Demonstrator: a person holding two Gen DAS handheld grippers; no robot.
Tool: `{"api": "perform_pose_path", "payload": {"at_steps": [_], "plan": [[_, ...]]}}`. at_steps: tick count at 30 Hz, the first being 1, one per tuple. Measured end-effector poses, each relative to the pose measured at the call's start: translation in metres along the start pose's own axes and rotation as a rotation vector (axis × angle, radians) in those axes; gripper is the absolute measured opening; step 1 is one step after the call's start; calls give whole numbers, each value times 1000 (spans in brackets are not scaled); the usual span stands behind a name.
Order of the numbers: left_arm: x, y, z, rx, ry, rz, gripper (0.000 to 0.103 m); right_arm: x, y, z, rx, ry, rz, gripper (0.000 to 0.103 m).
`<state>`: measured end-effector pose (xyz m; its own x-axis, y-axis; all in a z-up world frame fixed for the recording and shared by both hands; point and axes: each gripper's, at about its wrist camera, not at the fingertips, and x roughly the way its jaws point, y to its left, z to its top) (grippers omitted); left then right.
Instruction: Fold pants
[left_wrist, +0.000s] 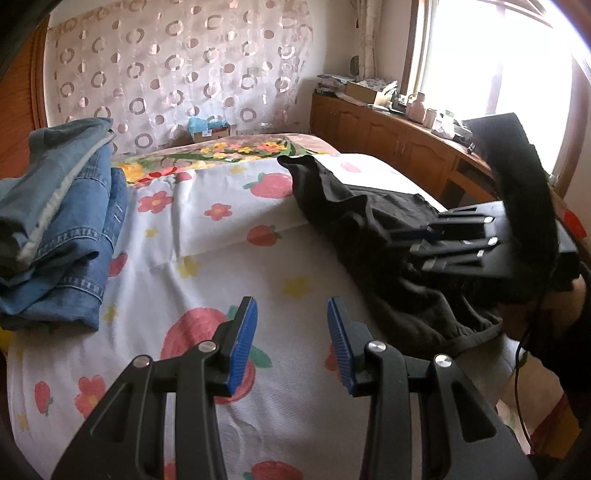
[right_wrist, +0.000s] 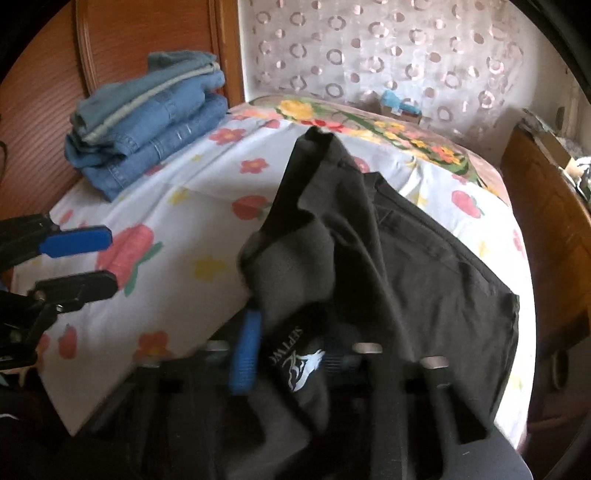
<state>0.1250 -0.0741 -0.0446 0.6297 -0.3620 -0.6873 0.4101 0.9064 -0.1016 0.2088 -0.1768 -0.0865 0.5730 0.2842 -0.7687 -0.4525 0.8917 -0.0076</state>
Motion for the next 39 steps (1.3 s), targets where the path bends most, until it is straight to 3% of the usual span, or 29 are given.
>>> {"api": "perform_pose_path", "payload": {"at_steps": [2,7,15,16,19,27,39], "plan": [[3,-1,1,6,5,0,38,-9,-8,1,18,-34,10,6],[13,-5,1,17,27,-9,38,-30,-34,6,66,-99,-30,4],[26,-18,8,43,50,-25,38,-40,-99,2,148,-102,-150,3],[28,-20,9,46,51,-25,38,-40,-110,0,166,-101,-166,5],[32,-24,12,53,56,-29,38,-44,-130,-6,198,-107,-222,35],[44,-42,13,79,83,-46,38,-44,-143,-21,229,-104,-178,35],[55,-60,29,115,84,-53,38,-21,-118,-13,124,-62,-91,35]]}}
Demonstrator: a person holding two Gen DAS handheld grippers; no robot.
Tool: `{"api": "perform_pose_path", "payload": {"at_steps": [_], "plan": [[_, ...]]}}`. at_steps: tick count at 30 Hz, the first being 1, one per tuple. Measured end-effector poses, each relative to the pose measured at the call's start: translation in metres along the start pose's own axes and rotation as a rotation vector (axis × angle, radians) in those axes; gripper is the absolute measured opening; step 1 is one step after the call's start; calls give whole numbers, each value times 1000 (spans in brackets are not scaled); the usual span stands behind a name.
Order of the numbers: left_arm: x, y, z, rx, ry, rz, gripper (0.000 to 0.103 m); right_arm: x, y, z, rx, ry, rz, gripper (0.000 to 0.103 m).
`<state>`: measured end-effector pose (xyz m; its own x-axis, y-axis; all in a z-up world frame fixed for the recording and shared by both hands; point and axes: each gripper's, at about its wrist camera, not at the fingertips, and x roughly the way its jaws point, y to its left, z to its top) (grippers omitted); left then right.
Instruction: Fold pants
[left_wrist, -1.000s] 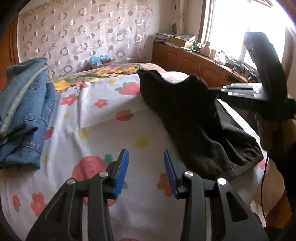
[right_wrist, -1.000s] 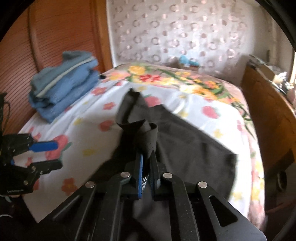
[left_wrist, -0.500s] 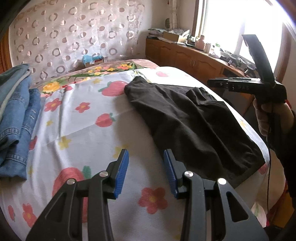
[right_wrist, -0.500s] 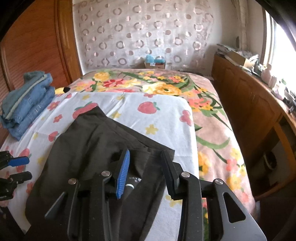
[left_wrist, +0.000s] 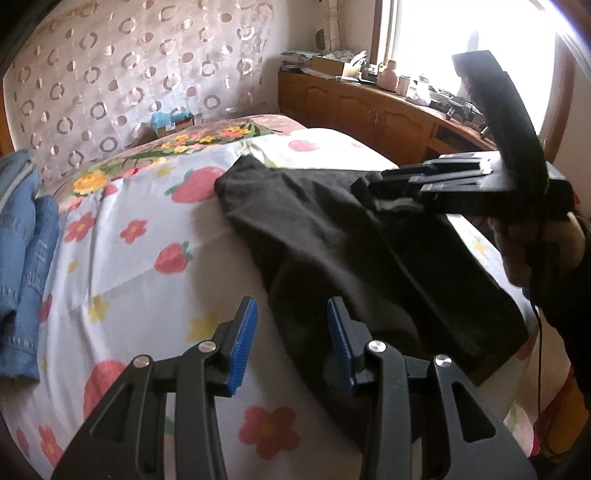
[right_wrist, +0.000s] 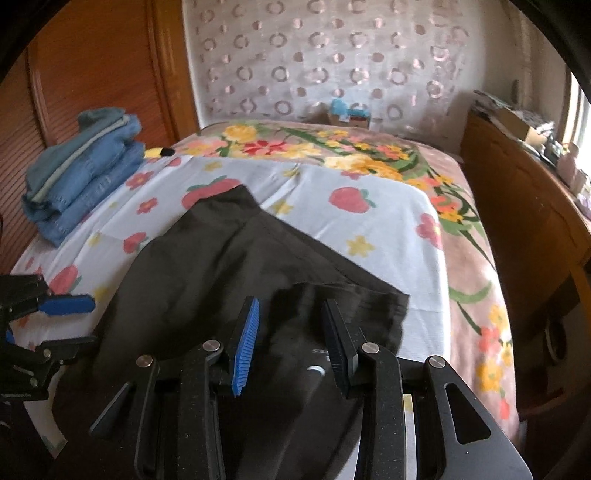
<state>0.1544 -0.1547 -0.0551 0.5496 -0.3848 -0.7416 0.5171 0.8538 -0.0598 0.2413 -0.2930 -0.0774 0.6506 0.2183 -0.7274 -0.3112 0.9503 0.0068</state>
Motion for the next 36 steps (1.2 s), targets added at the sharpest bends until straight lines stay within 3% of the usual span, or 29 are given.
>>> {"api": "perform_pose_path", "payload": {"at_steps": [4,8,11,17,25,30,32,36], "plan": [[4,-6,8,24,-3,6,38,14,1,-1,-14,47,-12,35],[11,-8,4,29,17,4,38,21,-1,-4,-16,64,-18,7],[16,-8,0,20,32,11,38,14,-5,-4,-6,24,-32,0],[20,-4,-2,4,43,6,38,-8,-25,3,42,-62,-126,0],[20,-3,-3,-13,43,-4,41,-7,-55,-5,104,-19,-181,0],[23,-2,-2,-14,44,9,48,-22,-57,-16,123,-32,-163,13],[23,1,-2,-21,44,8,50,-28,-55,-20,128,-34,-151,22],[23,2,-2,-18,45,11,50,-43,-48,-32,130,-44,-126,25]]}}
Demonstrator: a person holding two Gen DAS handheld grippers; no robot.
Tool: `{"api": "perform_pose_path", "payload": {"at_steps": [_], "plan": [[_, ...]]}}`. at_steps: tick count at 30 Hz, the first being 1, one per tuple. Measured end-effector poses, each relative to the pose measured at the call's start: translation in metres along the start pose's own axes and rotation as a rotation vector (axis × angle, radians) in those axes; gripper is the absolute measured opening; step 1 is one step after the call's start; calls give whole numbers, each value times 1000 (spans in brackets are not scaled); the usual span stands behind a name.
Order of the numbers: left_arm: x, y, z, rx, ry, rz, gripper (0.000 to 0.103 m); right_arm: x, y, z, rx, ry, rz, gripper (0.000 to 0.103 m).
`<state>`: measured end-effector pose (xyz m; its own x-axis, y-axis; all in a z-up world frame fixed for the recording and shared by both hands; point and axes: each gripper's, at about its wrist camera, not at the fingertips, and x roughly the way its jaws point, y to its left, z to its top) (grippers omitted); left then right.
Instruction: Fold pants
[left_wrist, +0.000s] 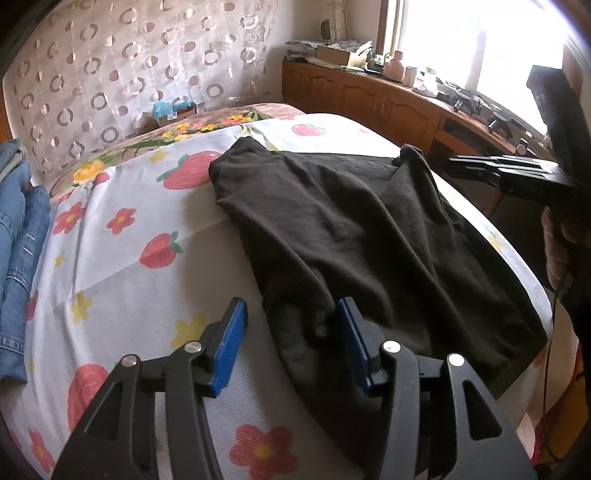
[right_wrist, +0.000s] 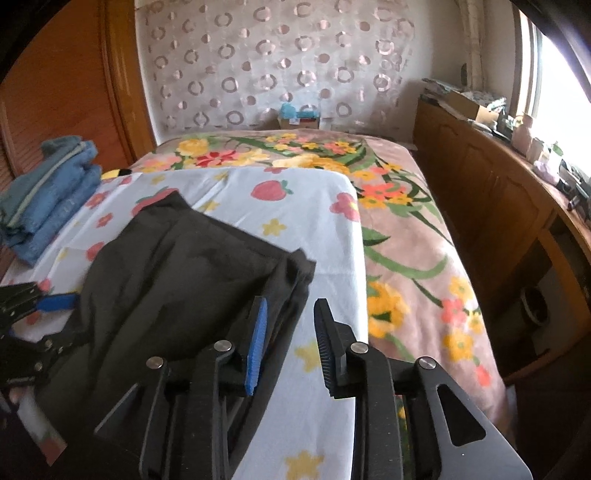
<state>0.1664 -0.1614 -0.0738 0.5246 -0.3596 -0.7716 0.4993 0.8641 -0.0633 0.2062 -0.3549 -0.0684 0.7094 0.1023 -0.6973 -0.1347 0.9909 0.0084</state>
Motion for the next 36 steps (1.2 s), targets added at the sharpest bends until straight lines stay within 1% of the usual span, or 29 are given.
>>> {"api": "perform_pose_path", "payload": {"at_steps": [3,7,9,10,11,14,20,28,33,34,36], "plan": [[-2,3,2,-10,5,-9,50,-7,2,-8,2,3,16,26],[-9,7,7,-17,-20,-5,50,-8,3,-18,16,23,39,27],[-13,8,8,-29,-30,-15,50,-11,3,-23,26,25,51,29],[-15,8,7,-34,-35,-18,50,-14,4,-28,34,22,54,33],[-18,7,6,-37,-40,-19,50,-16,5,-30,40,20,58,36],[-22,2,1,-41,-40,-28,50,-25,8,-40,48,21,74,37],[-38,-10,-14,-12,-47,-23,50,-45,22,-65,49,23,99,37],[-52,-16,-29,-14,-59,-15,50,-72,37,-95,55,18,110,37],[-61,-22,-38,-6,-73,-4,50,-80,41,-106,73,13,113,37],[-63,-23,-40,-7,-76,0,50,-82,43,-108,76,11,115,38],[-65,-24,-43,-12,-81,4,50,-84,44,-109,79,5,112,44]]}}
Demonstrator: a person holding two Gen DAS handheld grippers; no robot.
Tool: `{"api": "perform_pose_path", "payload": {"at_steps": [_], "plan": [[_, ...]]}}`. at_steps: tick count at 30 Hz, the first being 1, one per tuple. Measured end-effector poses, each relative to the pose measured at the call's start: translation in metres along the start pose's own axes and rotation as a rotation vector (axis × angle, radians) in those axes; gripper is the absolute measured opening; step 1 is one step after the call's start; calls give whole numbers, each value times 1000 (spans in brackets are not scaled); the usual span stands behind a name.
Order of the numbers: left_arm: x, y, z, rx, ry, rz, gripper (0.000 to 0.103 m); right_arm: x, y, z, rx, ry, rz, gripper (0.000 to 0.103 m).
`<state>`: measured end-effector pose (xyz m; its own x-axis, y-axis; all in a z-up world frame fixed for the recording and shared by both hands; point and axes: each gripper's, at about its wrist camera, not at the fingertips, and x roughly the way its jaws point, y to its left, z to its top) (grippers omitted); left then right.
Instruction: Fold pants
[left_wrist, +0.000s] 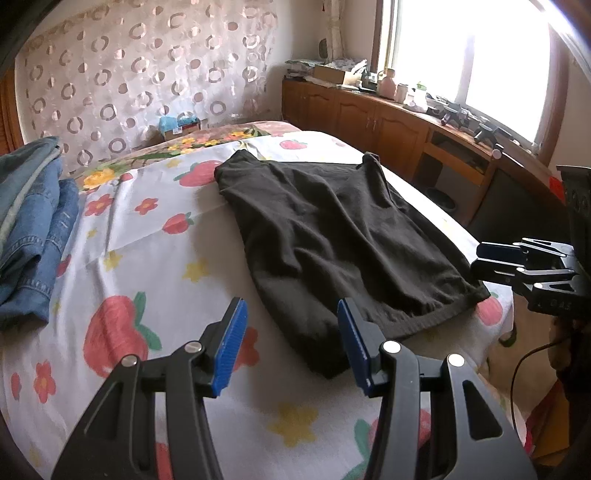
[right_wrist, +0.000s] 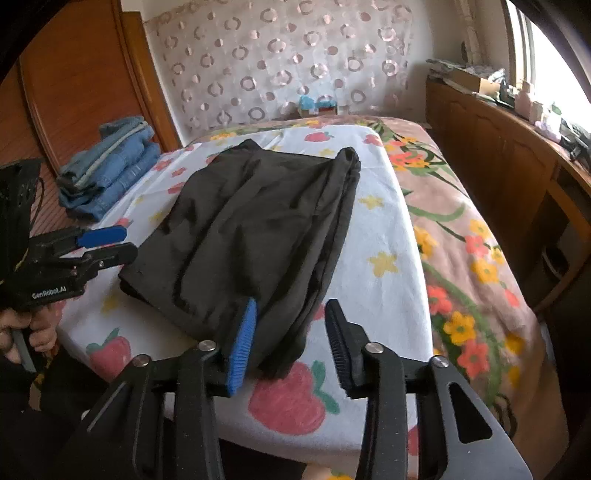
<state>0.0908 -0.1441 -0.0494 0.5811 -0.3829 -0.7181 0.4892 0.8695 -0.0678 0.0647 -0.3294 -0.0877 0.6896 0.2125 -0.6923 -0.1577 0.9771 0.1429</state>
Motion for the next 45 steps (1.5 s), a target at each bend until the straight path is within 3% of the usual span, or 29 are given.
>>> {"api": "perform_pose_path", "payload": {"at_steps": [21,25,28,45], "plan": [[1,2,-17,-25,29,19,50,15,9,-18,3,21,-33,47],[4,3,-16,-34,38,-9,50,16,17,-20,-31,22,-23,32],[3,3,-14,-44,35,-41,50,16,20,-22,-49,18,-21,29],[16,1,-18,-79,83,-122,47,15,20,-23,-65,3,-6,28]]}}
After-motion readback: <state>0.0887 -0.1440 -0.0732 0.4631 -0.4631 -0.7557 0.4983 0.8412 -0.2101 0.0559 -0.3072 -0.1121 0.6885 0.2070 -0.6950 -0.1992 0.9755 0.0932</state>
